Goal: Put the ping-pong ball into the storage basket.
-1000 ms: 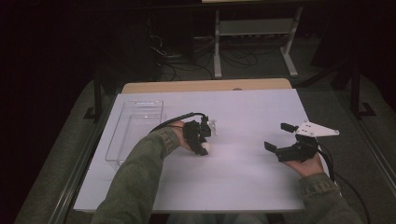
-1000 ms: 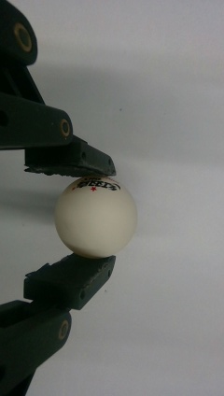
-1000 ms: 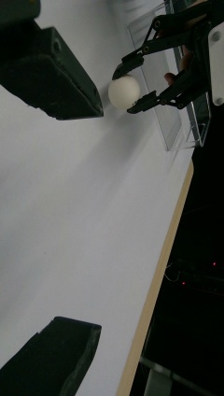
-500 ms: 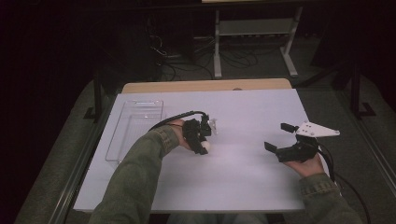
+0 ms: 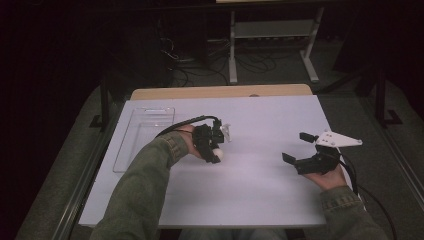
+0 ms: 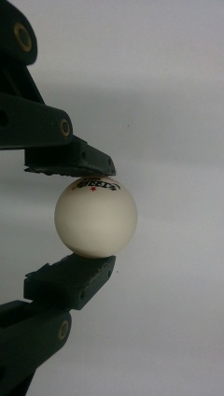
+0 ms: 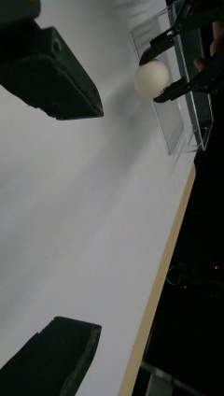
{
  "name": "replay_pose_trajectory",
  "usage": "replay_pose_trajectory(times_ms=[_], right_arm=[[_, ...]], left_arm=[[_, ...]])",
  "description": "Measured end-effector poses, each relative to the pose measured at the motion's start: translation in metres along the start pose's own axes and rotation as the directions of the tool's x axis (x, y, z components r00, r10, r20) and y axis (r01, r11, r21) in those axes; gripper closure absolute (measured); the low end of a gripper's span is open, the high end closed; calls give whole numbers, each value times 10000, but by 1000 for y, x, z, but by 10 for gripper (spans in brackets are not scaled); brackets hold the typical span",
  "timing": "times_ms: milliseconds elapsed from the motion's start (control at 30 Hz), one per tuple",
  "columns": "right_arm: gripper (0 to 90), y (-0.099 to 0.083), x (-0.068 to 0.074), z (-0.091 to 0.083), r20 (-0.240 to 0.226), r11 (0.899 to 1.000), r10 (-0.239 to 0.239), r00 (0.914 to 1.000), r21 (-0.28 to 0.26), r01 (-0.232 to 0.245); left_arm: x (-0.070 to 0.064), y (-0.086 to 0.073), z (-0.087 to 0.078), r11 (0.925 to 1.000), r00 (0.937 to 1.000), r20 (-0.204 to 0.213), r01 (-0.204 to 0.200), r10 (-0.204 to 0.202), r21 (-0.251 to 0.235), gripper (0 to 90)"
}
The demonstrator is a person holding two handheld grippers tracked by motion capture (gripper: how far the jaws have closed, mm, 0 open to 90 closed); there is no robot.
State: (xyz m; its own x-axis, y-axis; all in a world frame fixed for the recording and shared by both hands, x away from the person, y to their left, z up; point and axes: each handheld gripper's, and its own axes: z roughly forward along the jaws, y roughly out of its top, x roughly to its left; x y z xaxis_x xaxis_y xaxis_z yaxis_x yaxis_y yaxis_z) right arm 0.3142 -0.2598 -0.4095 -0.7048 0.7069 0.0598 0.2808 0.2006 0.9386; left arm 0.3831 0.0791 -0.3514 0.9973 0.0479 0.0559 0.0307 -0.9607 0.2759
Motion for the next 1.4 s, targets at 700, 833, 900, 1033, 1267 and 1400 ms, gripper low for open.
replay_pose_trajectory(times_ms=[700, 833, 900, 1033, 1267, 1400], right_arm=[[0, 0, -1, 0, 147, 10000, 6, 9999, 57, -7], [0, 0, -1, -1, 137, 10000, 86, 9999, 28, -86], [0, -1, -1, -1, 155, 9999, 103, 9998, 26, -104], [0, -1, -1, -1, 150, 9999, 157, 9998, 46, -158], [0, -1, 2, -2, 282, 9997, -76, 9996, 225, 69], [0, -1, 3, -2, 262, 9998, -82, 9996, 208, 77]], left_arm=[[-4, 2, -42, 9998, 9986, -516, -60, 69, 163, 508], [-5, 3, -50, 9998, 9981, -622, -36, 47, 174, 508], [-6, 2, -53, 9999, 9979, -651, -10, 21, 168, 508], [-7, 2, -59, 9998, 9977, -682, -8, 21, 195, 508], [-11, 2, -73, 9997, 9963, -854, 52, -32, 227, 507], [-13, 1, -81, 9998, 9967, -799, 117, -104, 164, 508]])
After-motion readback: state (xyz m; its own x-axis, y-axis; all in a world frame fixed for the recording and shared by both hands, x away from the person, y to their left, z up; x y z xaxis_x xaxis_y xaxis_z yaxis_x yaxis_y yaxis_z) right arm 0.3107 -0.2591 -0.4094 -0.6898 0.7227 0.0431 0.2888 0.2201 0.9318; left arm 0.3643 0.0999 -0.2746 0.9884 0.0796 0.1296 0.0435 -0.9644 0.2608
